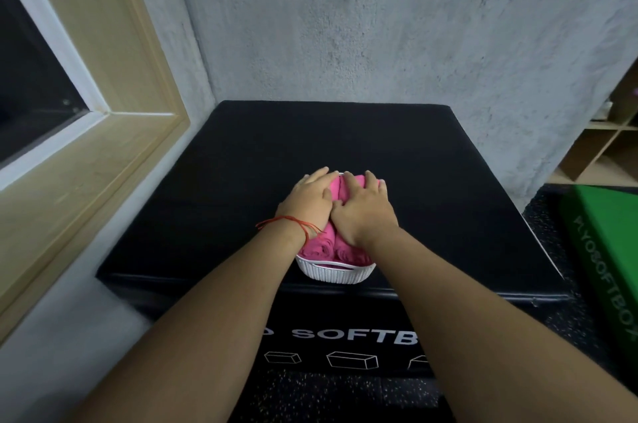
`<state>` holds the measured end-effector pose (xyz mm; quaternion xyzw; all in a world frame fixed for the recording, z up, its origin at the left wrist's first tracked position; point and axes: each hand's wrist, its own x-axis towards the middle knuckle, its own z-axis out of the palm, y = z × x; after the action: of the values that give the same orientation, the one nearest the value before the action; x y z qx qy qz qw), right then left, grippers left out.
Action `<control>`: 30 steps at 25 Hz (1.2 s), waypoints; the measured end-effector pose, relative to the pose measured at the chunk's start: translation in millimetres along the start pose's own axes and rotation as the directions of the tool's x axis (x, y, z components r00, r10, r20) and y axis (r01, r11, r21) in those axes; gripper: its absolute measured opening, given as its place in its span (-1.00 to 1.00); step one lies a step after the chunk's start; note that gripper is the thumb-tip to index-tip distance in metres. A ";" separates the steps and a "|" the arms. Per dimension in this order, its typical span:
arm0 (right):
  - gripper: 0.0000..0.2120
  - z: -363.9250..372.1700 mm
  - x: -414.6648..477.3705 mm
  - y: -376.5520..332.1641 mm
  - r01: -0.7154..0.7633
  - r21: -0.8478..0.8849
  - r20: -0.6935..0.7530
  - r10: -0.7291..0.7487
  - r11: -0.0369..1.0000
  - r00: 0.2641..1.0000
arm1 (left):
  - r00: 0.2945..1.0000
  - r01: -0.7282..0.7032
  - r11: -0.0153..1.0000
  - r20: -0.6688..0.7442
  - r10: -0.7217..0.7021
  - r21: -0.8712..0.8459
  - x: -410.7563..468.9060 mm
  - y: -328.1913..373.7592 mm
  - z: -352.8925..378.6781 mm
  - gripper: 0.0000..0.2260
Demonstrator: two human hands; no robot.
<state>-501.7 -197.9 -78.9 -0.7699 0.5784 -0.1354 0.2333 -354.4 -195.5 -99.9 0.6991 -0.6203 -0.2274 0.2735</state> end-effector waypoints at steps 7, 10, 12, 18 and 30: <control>-0.28 -7.8 9.0 -1.5 -0.034 0.023 0.080 0.032 0.999 0.996 | 0.986 0.091 0.996 0.145 -0.088 -0.018 11.6 6.1 -7.4 -0.49; -0.21 -19.0 -5.3 5.1 -0.020 0.343 -0.001 0.022 0.939 1.000 | 0.991 0.094 0.972 0.117 -0.070 -0.214 -2.4 10.9 -17.4 -0.48; -0.10 -23.7 -16.4 22.5 -0.066 0.608 -0.044 0.117 0.791 0.992 | 0.992 0.125 0.882 0.029 -0.126 -0.454 -27.8 3.1 -23.9 -0.48; -0.02 -26.3 -36.3 40.2 -0.137 0.693 0.087 0.107 0.707 0.990 | 0.951 0.304 0.952 -0.052 -0.305 -0.029 -92.5 -99.4 -44.6 -0.44; -0.27 -7.3 -29.8 26.3 -0.126 0.601 0.017 0.145 0.789 0.989 | 0.823 0.364 0.741 0.178 -0.540 0.565 -105.5 -156.0 -74.3 -0.04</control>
<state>-535.7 -176.8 -84.4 -0.6107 0.5627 -0.3061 0.4655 -203.0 -70.8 -150.3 0.8281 -0.5029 -0.2298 -0.0925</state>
